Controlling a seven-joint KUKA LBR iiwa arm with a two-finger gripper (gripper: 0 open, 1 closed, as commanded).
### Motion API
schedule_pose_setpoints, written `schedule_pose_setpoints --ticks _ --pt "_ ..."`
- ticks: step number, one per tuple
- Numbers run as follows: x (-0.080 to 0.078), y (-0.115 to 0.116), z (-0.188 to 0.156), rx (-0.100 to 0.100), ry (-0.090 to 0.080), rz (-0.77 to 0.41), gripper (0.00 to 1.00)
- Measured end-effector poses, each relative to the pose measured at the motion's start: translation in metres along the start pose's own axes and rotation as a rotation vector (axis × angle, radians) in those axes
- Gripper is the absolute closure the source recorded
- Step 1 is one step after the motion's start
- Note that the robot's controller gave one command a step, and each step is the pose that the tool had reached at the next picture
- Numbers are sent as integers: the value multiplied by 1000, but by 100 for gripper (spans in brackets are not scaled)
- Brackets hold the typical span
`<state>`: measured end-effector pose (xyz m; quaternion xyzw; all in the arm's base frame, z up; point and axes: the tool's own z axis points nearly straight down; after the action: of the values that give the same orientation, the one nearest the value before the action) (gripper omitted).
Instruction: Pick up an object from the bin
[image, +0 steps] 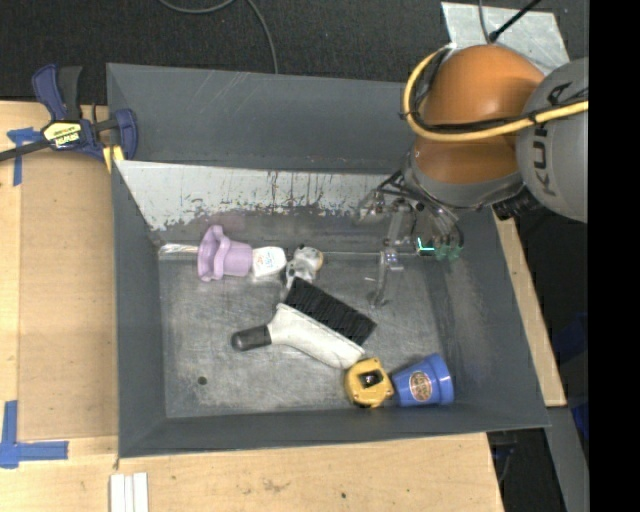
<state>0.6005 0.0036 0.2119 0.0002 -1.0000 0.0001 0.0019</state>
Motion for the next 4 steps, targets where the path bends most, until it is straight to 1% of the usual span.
schedule_pose_setpoints --ticks 1,2,3,4 --pt "-2 0 -4 0 -8 0 0" --pt "20 23 63 -1 -11 23 0" --pt "28 31 105 -1 -7 74 0" --pt "57 43 88 -1 -4 176 0"
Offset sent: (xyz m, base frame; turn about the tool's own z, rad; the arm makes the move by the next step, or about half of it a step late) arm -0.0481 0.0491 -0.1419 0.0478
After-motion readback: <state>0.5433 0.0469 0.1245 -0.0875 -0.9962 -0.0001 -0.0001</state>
